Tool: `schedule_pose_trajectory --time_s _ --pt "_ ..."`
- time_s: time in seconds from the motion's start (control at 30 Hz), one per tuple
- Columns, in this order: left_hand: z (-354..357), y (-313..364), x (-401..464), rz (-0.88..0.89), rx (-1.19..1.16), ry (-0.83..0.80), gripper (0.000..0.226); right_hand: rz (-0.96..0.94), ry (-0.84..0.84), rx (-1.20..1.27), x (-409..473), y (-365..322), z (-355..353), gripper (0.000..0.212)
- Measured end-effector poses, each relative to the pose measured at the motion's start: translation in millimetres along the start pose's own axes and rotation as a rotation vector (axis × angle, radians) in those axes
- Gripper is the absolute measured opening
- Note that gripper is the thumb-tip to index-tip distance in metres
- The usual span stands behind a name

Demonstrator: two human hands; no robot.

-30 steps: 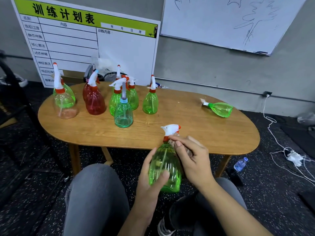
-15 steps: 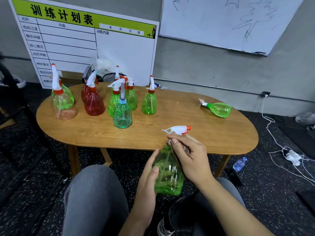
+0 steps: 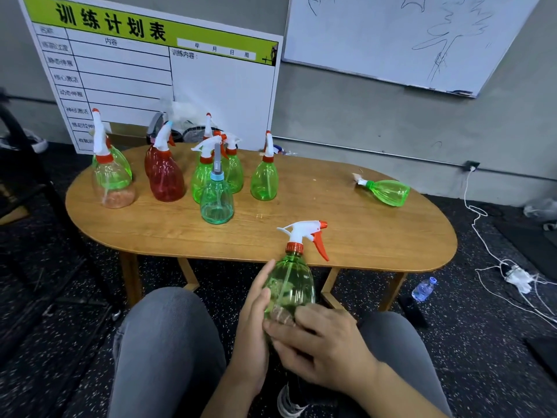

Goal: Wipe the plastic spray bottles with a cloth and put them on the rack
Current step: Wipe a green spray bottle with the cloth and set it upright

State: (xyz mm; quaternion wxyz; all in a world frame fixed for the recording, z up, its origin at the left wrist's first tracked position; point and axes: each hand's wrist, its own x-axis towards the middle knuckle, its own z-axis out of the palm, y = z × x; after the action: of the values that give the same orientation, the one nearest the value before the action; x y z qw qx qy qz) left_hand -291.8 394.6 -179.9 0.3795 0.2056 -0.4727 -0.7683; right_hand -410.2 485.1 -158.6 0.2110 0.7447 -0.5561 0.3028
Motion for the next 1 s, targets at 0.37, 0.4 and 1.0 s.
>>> schedule_pose_trajectory --time_s 0.37,0.4,1.0 --pt "-5 -12 6 0.018 0.077 0.021 0.05 0.542 0.124 0.152 46 45 10 0.032" --pt "-5 -12 6 0.022 0.062 0.025 0.05 0.522 0.133 0.161 44 39 11 0.031" --pt "-4 -7 6 -0.005 0.066 0.06 0.046 0.524 0.154 0.117 54 43 4 0.033"
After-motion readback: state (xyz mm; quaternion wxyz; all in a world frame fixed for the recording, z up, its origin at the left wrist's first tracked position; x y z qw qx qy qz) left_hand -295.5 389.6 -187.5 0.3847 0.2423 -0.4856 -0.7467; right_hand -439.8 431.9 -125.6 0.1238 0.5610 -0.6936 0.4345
